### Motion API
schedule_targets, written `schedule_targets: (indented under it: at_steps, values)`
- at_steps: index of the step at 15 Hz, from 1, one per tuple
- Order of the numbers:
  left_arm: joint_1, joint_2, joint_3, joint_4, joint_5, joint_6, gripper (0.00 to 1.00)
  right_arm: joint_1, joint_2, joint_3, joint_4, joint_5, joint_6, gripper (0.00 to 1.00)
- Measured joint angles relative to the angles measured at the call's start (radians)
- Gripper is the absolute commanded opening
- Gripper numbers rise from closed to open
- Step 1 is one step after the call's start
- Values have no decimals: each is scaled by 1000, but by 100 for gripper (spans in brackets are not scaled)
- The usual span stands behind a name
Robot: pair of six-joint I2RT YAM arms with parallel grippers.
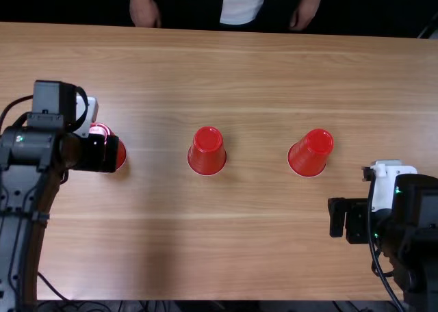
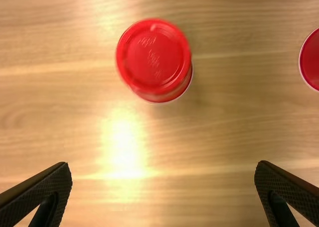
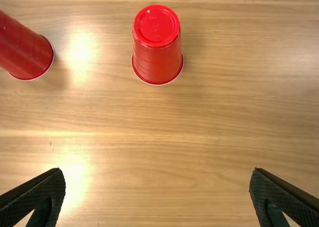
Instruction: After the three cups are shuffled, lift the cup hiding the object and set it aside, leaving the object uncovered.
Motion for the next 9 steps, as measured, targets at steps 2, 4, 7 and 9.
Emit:
schedule_targets:
  at_steps: [2,4,7,9]
  values:
    - [-6,76,60,2,-2,-1,100,0,0,-21,1,-1,0,100]
    - [-6,149,115,0,-10,-12,100,0,0,-30,3,-2,0,100]
    - [-5,225,174,-3,-27,-42,100,0,0,-30,4,-2,0,100]
    - [-6,253,177,-12,-51,-67,100,0,0,-30,6,-2,2,100]
